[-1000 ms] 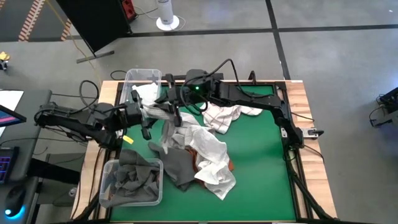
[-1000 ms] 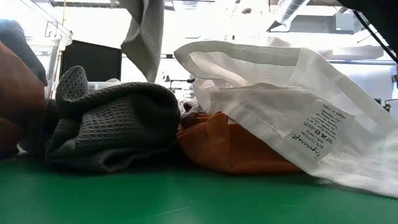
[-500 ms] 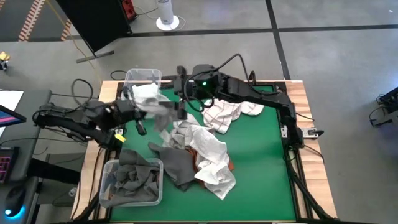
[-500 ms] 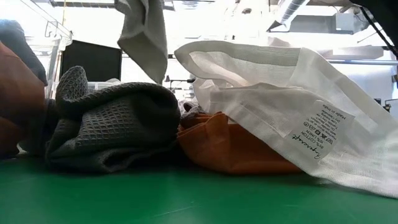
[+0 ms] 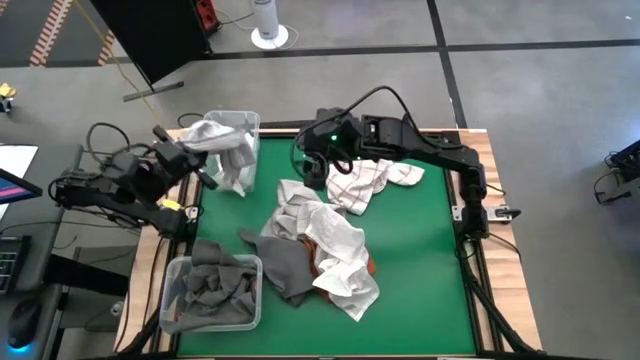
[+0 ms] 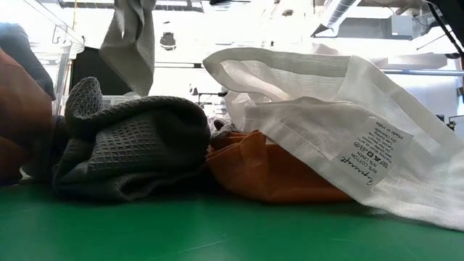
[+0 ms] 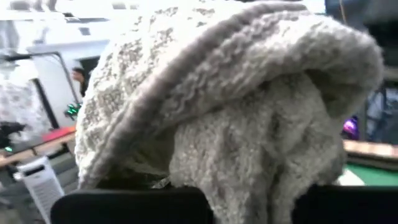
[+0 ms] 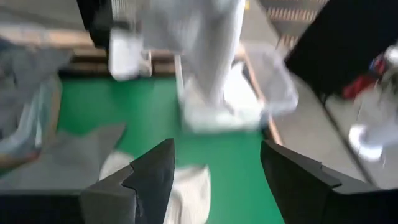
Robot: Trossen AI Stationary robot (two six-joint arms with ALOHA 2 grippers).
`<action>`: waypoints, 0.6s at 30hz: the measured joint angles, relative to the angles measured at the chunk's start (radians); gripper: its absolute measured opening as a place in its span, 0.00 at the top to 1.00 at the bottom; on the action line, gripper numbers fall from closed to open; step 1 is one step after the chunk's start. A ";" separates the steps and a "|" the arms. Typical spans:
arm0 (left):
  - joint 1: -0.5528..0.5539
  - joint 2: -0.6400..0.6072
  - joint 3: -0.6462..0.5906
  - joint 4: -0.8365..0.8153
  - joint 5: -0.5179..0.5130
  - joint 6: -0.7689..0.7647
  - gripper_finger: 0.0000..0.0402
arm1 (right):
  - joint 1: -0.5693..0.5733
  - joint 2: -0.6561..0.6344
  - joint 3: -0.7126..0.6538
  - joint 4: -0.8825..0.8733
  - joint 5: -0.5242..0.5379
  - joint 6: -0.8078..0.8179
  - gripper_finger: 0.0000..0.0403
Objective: Sort towels by color in basket
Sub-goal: Put the dark white towel into the top transparent bin
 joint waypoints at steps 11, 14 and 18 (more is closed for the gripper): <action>0.014 -0.002 0.000 0.146 -0.063 0.201 0.97 | 0.036 0.040 0.002 -0.140 0.005 0.070 0.33; 0.014 -0.002 0.000 -0.010 -0.074 0.092 0.97 | 0.035 0.059 -0.001 -0.202 0.008 0.090 0.33; 0.014 0.002 0.000 -0.189 -0.145 0.001 0.97 | 0.038 0.074 -0.003 -0.232 0.038 0.121 0.33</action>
